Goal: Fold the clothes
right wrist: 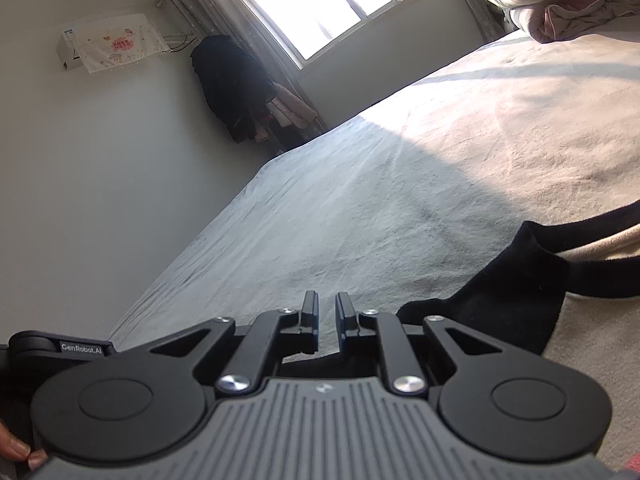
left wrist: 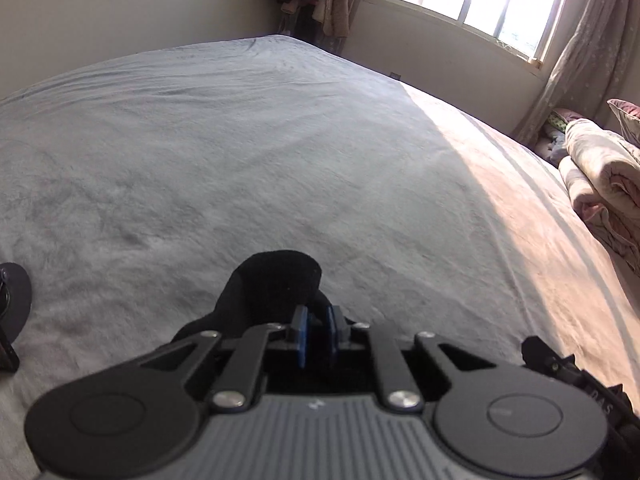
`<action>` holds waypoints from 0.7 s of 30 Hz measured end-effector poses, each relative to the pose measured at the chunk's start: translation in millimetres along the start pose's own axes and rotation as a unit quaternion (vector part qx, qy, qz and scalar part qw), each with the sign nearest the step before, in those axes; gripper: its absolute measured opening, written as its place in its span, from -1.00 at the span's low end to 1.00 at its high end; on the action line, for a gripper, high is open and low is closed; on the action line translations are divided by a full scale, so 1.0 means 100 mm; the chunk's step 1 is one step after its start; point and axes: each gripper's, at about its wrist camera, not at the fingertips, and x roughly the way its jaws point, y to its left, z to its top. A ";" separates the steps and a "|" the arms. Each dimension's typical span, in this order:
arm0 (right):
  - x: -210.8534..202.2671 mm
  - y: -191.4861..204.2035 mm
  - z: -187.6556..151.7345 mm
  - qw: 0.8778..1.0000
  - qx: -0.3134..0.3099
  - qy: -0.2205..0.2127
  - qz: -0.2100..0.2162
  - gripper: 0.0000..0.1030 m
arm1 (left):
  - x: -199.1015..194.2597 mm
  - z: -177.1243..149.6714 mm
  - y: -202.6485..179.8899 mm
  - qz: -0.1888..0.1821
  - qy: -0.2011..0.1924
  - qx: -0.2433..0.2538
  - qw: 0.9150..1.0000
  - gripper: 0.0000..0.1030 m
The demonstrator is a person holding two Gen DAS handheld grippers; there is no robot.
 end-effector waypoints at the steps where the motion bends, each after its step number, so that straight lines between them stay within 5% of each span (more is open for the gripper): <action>1: 0.00 0.00 0.00 1.000 0.002 0.000 0.000 -0.69 | -0.02 -0.10 -0.04 -0.015 0.016 0.013 1.000 -0.79; 6: -0.01 -0.01 0.01 1.000 0.002 0.002 0.001 -0.69 | -0.16 -0.49 -0.11 -0.087 0.077 0.101 0.988 -0.24; 10: -0.02 -0.02 0.01 1.000 0.007 0.003 0.004 -0.69 | -0.43 -0.43 -0.08 -0.068 0.017 0.166 0.984 0.13; 12: -0.02 -0.03 0.01 1.000 0.009 0.003 0.005 -0.69 | -0.45 -0.31 -0.03 -0.034 -0.019 0.183 0.982 0.57; 16: -0.01 -0.03 0.01 1.000 0.010 0.006 0.006 -0.69 | -0.24 0.00 0.06 0.024 -0.014 0.171 0.985 0.59; 21: -0.01 -0.02 0.00 1.000 0.005 0.007 0.005 -0.68 | 0.16 0.29 0.35 0.013 0.038 0.066 0.997 0.46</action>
